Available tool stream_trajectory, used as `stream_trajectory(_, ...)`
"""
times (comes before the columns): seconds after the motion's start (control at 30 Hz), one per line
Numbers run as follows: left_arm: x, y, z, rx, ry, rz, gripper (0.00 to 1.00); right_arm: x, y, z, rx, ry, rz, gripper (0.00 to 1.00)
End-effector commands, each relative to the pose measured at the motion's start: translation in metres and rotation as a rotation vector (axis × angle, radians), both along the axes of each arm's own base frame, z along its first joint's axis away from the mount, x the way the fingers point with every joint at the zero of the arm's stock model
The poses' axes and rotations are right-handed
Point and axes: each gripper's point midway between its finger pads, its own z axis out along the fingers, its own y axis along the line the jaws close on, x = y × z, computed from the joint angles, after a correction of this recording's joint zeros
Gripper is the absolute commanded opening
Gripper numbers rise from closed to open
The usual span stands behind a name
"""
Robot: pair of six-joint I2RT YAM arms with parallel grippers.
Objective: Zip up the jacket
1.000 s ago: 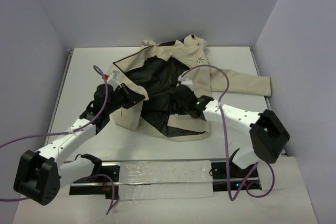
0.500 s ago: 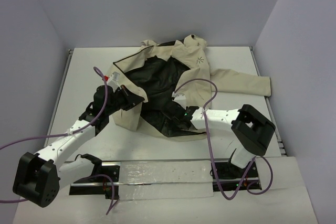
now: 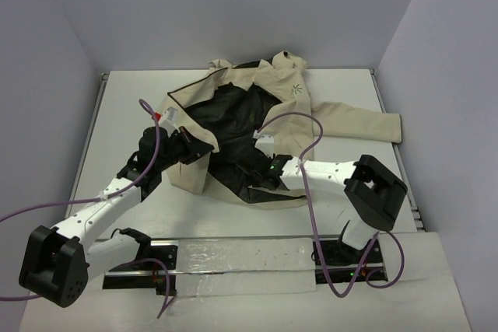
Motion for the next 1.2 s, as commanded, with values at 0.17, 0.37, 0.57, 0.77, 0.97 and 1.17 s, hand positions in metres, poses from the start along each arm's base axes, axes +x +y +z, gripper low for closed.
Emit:
stream_trajectory(0.17, -0.002, 0.001, 0.015, 0.003, -0.045, -0.020, 0.00, 0.006, 0.012, -0.008, 0.030, 0.012, -0.053, 0.53)
stream_trajectory(0.37, -0.002, 0.001, 0.014, 0.005, -0.045, -0.021, 0.00, 0.001, 0.013, -0.016, 0.031, 0.037, -0.051, 0.50)
stream_trajectory(0.57, -0.001, 0.000, 0.015, 0.001, -0.045, -0.024, 0.00, 0.001, 0.010, -0.008, -0.009, -0.002, -0.050, 0.50)
stream_trajectory(0.77, -0.002, 0.000, 0.016, 0.004, -0.048, -0.027, 0.00, 0.001, 0.021, 0.007, 0.003, -0.037, -0.030, 0.50)
stream_trajectory(0.97, -0.002, 0.001, 0.016, 0.016, -0.048, -0.027, 0.00, 0.004, 0.021, 0.006, -0.011, -0.043, -0.027, 0.52)
stream_trajectory(1.17, -0.002, 0.001, 0.017, 0.009, -0.050, -0.028, 0.00, 0.002, 0.015, -0.006, -0.021, -0.022, -0.040, 0.52)
